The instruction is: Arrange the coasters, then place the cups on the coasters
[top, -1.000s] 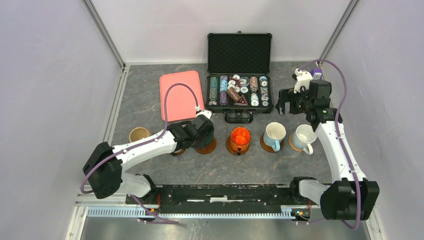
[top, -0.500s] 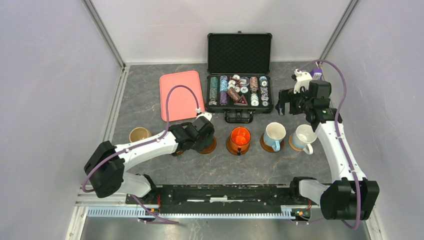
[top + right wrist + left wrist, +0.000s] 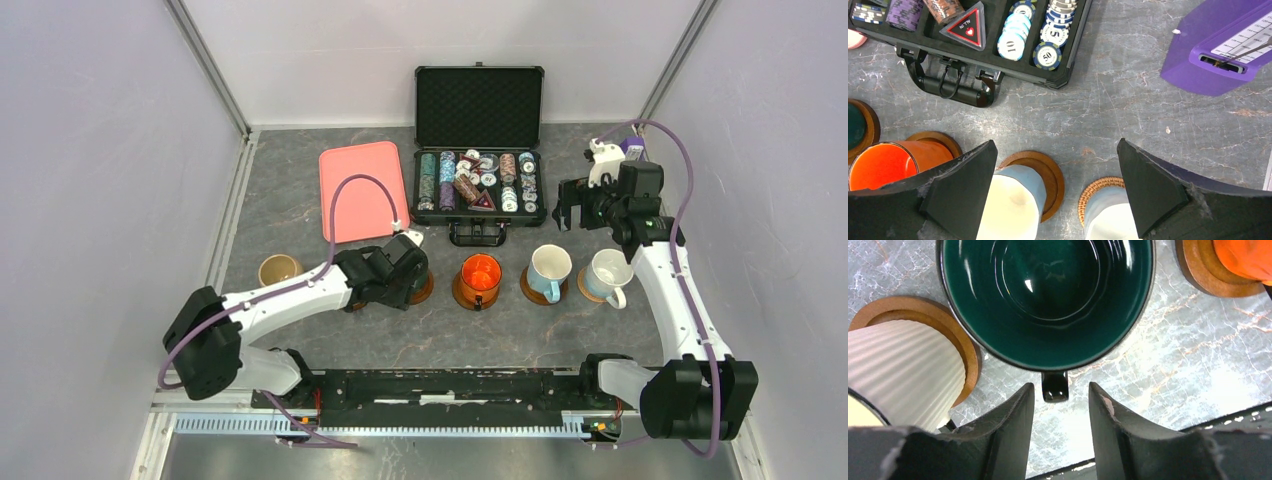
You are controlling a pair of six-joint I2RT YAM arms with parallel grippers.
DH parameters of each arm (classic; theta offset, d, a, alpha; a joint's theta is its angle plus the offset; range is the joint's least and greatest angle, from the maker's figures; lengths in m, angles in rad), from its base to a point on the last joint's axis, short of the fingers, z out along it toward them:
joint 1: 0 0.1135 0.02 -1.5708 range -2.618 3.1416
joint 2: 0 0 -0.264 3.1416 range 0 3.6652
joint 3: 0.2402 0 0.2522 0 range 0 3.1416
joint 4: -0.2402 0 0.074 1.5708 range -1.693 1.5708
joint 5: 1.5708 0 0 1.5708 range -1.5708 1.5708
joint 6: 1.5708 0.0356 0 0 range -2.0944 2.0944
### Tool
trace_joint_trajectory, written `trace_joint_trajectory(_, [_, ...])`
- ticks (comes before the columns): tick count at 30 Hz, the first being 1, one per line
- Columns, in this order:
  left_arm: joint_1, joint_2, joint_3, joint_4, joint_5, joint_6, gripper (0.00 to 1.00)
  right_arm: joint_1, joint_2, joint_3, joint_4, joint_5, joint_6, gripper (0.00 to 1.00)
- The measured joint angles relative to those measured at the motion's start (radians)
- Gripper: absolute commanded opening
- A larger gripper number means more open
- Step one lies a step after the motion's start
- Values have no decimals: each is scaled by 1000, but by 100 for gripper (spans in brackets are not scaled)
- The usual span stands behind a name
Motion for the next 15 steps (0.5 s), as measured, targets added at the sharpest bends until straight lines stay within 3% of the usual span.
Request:
trace_joint_trajectory(6, [-6,-85,3,-45,16,31,57,-4,0,-11,0,0,-3,98])
trace_joint_trajectory(15, [-5,-135,62,-105,-50,86,25,-11,0,-12,1,-1,-3,98])
